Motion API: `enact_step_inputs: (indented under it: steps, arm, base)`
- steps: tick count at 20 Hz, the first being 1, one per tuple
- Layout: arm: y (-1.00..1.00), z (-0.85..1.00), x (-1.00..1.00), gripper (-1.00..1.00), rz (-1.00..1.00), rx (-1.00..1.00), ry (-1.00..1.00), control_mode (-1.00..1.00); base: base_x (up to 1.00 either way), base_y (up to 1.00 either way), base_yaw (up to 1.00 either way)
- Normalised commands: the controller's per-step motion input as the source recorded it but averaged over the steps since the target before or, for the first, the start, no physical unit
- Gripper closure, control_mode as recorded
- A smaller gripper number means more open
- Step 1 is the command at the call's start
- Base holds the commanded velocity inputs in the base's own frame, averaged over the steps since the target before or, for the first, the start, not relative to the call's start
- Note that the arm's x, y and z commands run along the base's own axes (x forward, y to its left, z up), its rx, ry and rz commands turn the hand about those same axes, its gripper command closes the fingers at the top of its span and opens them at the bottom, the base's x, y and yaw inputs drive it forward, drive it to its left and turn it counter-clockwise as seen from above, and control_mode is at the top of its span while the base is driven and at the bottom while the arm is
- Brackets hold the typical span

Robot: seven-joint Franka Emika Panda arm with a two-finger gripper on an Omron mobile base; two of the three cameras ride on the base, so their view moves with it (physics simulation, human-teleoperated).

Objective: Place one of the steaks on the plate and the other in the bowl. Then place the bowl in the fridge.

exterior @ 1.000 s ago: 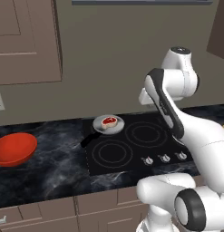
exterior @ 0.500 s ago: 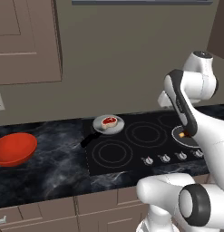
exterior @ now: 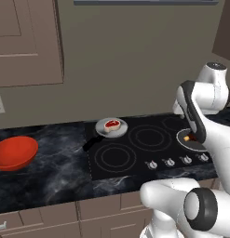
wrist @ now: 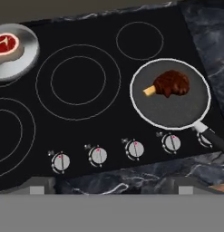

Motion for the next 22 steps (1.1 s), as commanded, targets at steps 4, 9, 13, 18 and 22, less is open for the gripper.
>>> enact_step_inputs:
  steps: [4, 9, 13, 18, 22]
  arm:
    - [-0.19, -0.27, 0.10, -1.00, -0.37, 0.04, 0.04, -1.00]
    - [-0.35, -0.20, 0.15, -1.00, -0.31, 0.12, 0.05, -1.00]
    - [-0.44, -0.18, 0.18, -1.00, -0.18, 0.14, 0.05, -1.00]
    - [-0.29, -0.16, 0.10, -1.00, -0.06, 0.05, 0.00, -1.00]
    - [-0.20, -0.14, 0.11, -1.00, -0.07, 0.02, 0.00, -1.00]
  base:
    - [0.00, 0.00, 0.00]
    - [0.00, 0.00, 0.00]
    - [0.00, 0.00, 0.00]
    - [0.00, 0.00, 0.00]
    - [0.00, 0.00, 0.00]
